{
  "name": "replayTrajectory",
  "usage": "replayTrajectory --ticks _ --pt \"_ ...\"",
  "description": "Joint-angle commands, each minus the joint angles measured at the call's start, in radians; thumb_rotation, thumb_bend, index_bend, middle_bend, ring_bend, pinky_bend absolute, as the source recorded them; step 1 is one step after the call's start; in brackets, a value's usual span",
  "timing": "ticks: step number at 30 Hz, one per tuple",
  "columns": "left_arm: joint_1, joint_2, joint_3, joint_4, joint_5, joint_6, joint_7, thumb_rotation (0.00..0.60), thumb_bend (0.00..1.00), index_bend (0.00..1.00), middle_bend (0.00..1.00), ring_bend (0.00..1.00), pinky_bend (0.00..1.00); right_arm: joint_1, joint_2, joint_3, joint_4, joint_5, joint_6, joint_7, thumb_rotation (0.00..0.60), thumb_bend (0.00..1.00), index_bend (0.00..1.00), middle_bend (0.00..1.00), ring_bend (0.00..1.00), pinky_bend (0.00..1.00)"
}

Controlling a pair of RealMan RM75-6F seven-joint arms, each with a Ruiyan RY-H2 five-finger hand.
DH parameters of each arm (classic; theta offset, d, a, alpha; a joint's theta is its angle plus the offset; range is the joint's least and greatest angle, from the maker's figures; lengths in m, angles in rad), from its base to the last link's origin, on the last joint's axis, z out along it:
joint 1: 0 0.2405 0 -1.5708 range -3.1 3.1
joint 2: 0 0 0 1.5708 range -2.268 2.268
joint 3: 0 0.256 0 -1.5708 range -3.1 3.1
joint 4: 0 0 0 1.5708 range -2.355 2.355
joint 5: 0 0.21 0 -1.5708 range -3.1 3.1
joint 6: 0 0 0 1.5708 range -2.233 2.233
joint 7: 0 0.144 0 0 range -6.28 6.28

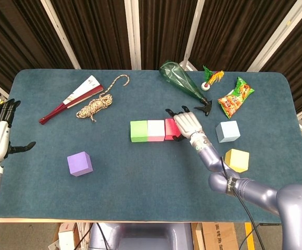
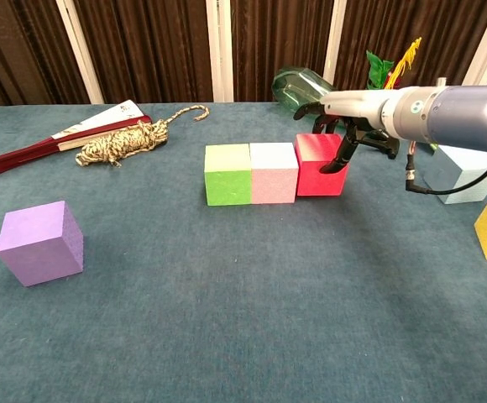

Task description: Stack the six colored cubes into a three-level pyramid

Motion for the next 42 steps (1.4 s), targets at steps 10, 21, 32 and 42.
replayTrajectory --ticks 10,21,32,42 --pt "0.0 -0.002 -0.006 -0.003 -0.008 0.0 0.008 0.6 0.13 0.0 0.0 0.0 0.03 0.005 -0.014 -0.006 0.016 0.0 0.003 -0.001 0.6 0.29 0.08 0.45 0.28 0.04" --pt "-0.001 -0.004 -0.011 -0.002 -0.016 -0.002 0.014 0.6 0.13 0.0 0.0 0.0 0.03 0.007 -0.025 -0.007 0.03 -0.002 0.001 0.0 0.6 0.29 0.08 0.45 0.28 0.04" --pt "-0.001 0.0 -0.015 -0.009 -0.023 -0.002 0.019 0.6 0.13 0.0 0.0 0.0 0.03 0.002 -0.029 -0.011 0.019 0.015 0.007 -0.007 0.6 0.29 0.0 0.17 0.18 0.04" --pt "0.001 0.003 -0.018 -0.018 -0.023 0.001 0.015 0.6 0.13 0.0 0.0 0.0 0.03 -0.023 0.0 -0.007 -0.063 0.045 0.081 -0.041 0.6 0.29 0.0 0.06 0.08 0.02"
